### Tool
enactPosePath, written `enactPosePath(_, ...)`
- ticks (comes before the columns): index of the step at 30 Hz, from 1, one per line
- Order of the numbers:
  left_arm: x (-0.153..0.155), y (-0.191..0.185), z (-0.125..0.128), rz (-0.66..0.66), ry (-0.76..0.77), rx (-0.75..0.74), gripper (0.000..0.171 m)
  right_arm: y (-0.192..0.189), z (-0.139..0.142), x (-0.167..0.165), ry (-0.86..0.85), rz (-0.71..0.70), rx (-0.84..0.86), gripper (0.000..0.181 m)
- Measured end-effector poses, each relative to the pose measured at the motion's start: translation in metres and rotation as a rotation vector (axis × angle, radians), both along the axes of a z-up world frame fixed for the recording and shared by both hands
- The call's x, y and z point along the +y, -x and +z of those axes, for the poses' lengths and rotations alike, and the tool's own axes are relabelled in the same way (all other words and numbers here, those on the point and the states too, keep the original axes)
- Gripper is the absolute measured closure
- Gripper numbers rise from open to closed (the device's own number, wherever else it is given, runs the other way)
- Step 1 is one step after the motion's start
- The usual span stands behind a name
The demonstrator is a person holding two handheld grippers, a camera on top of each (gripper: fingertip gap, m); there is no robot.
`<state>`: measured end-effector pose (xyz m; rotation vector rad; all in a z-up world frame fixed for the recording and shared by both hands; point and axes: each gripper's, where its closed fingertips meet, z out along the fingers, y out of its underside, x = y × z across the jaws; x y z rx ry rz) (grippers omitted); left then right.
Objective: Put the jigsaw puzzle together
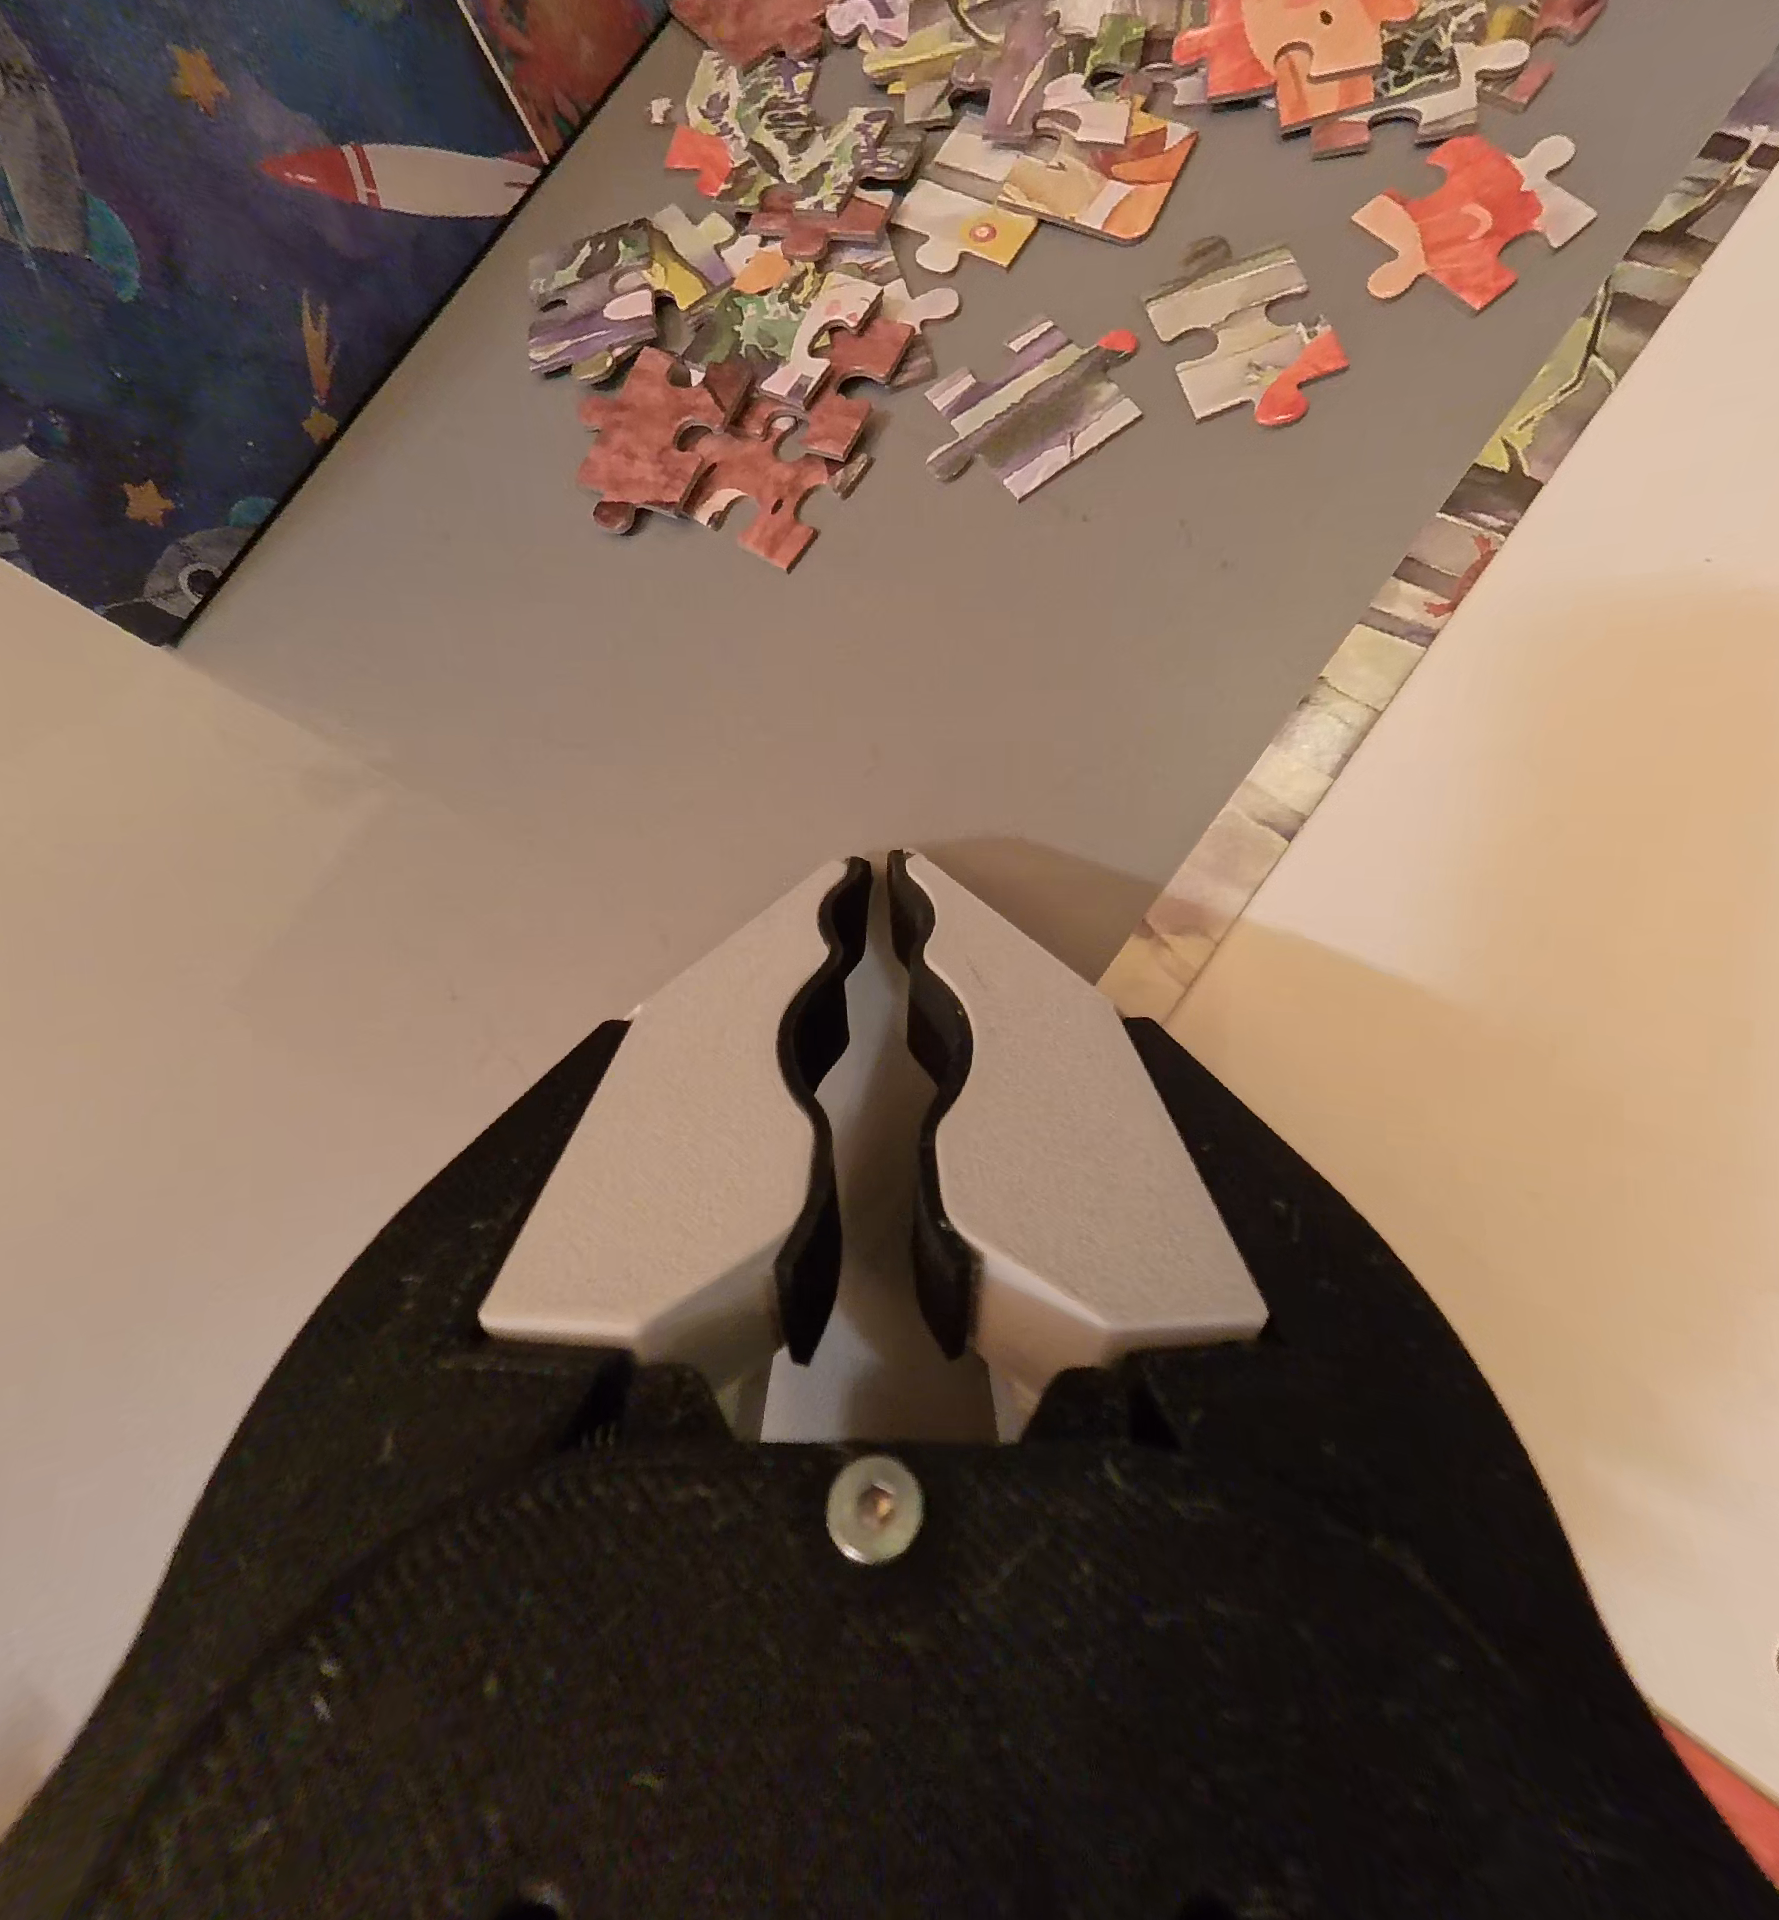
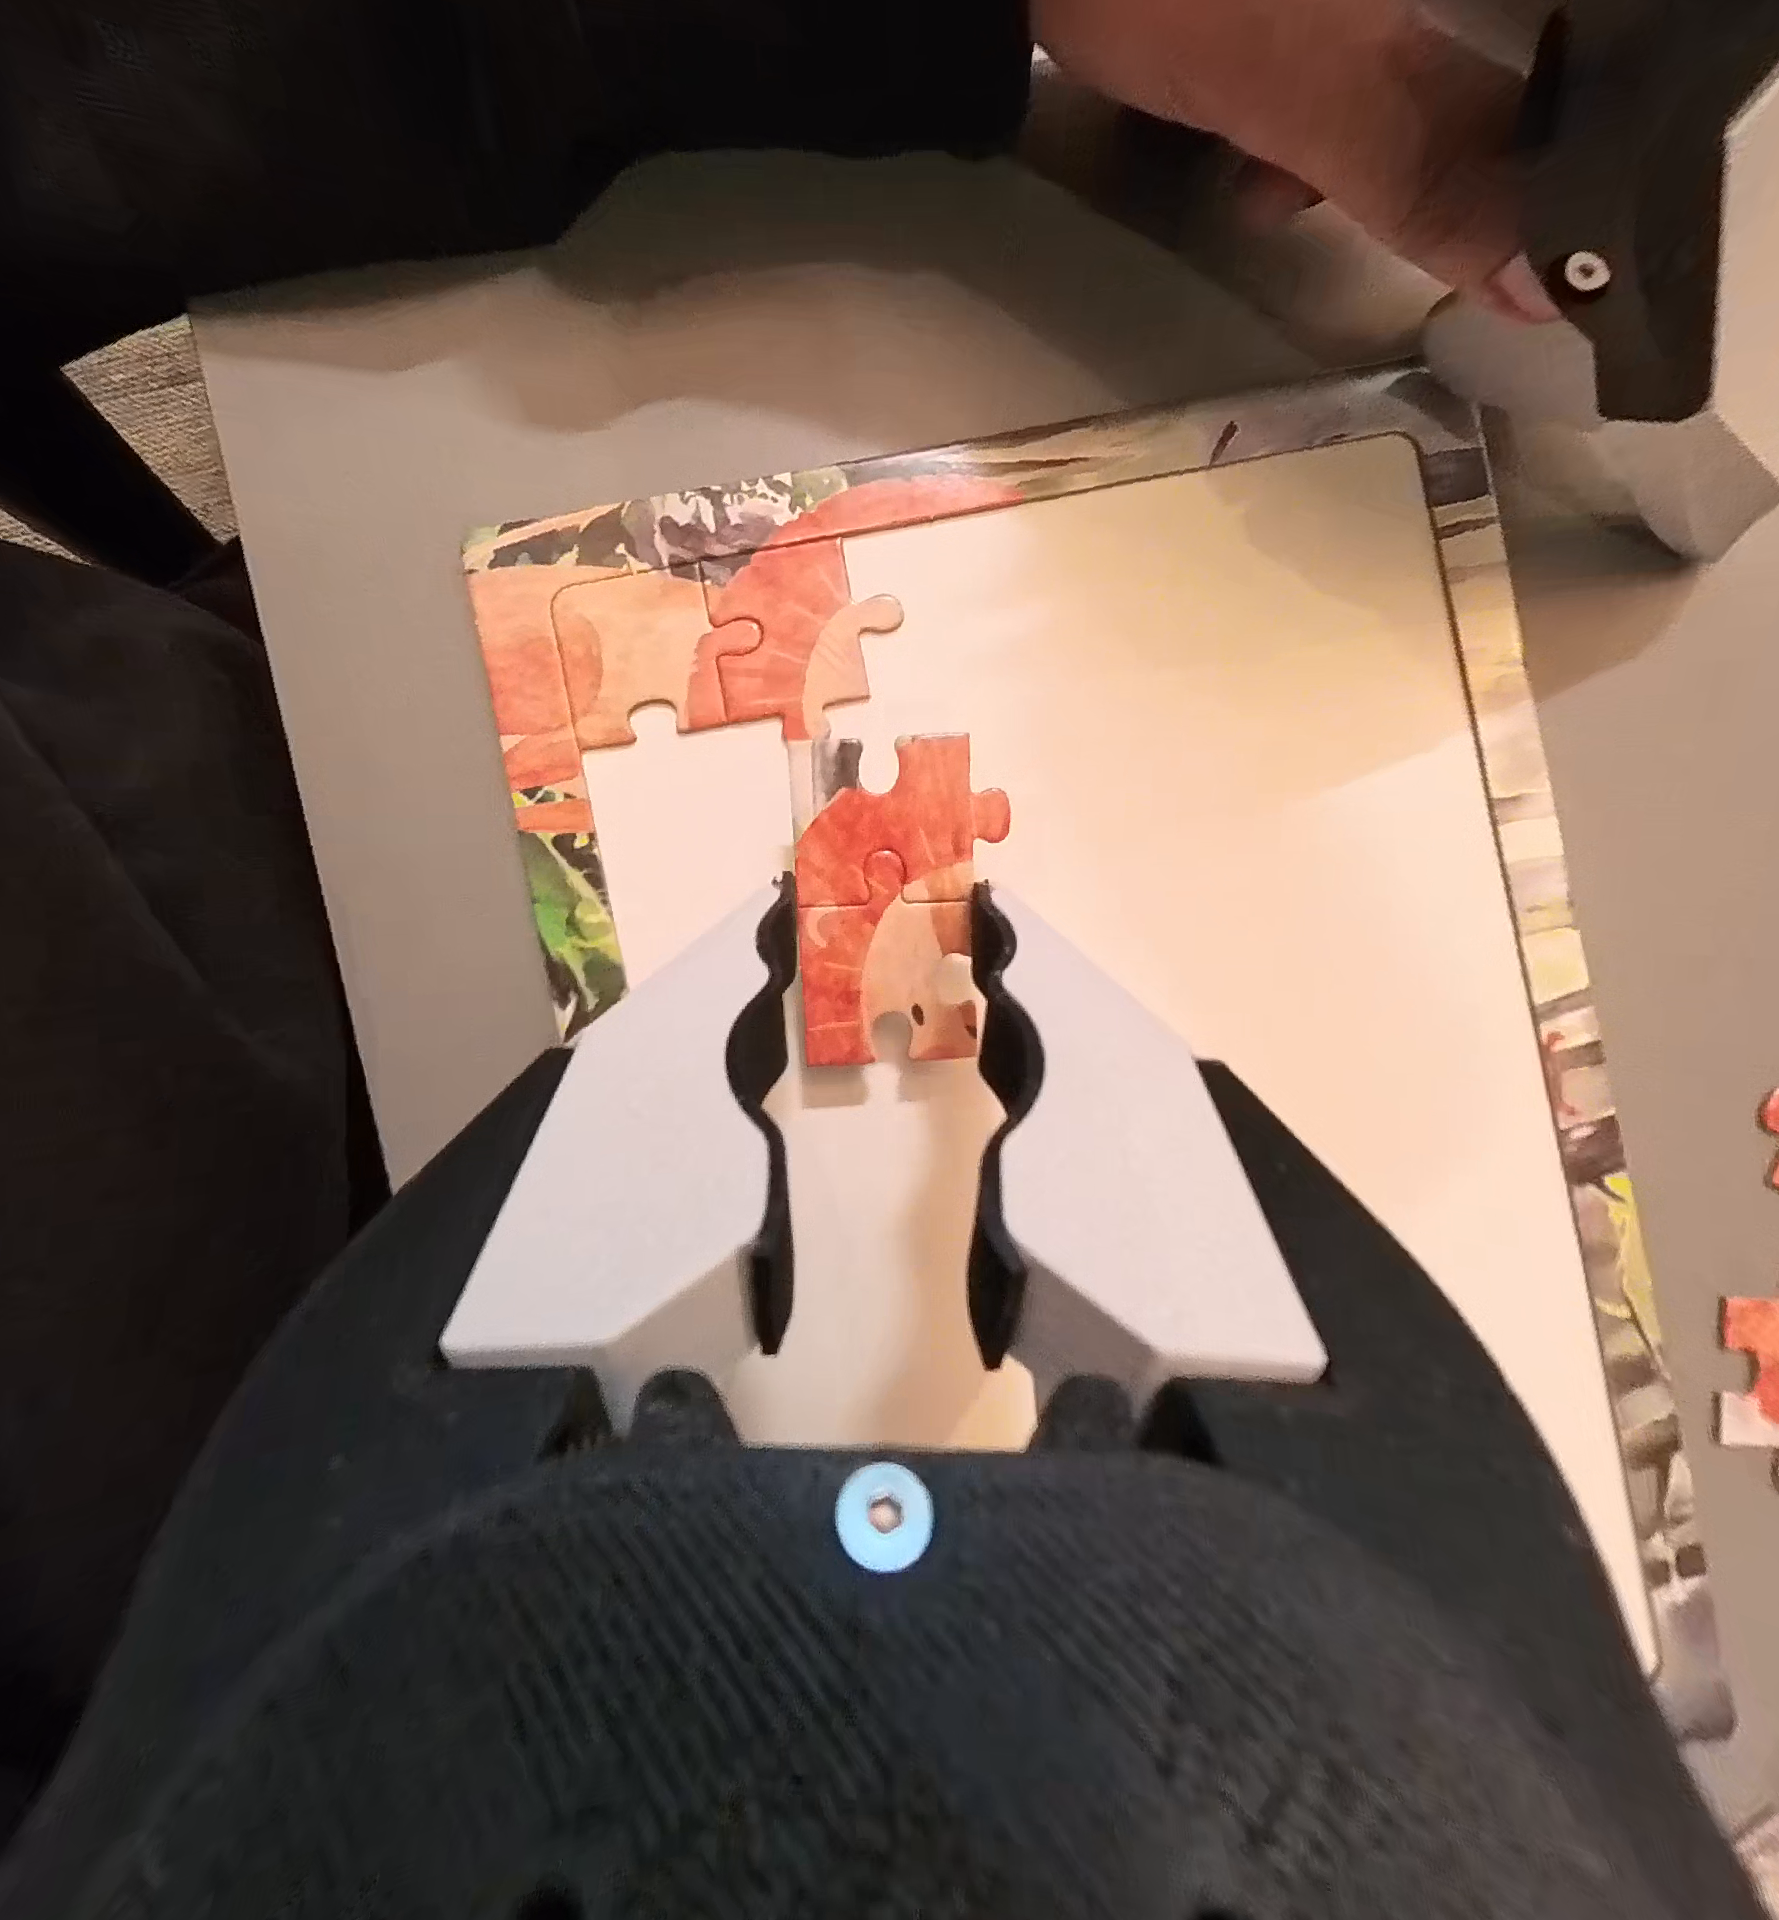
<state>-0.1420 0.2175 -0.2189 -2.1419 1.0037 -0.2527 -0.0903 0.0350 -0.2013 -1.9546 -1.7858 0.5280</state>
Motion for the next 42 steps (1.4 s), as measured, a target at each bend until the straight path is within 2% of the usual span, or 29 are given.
enactPosePath(6, 0.0, 0.0, 0.0, 0.0, -0.003, 0.003, 0.167, -0.002, 0.004, -0.016, 0.028, -0.002, 0.006, 0.15)
enactPosePath(14, 0.0, 0.0, 0.0, -0.001, -0.009, 0.009, 0.167, 0.0, -0.009, -0.043, 0.037, 0.048, -0.087, 0.15)
enactPosePath(42, 0.0, -0.001, 0.0, -0.006, -0.021, 0.02, 0.169, 0.007, -0.012, -0.042, -0.005, 0.096, -0.109, 0.149)
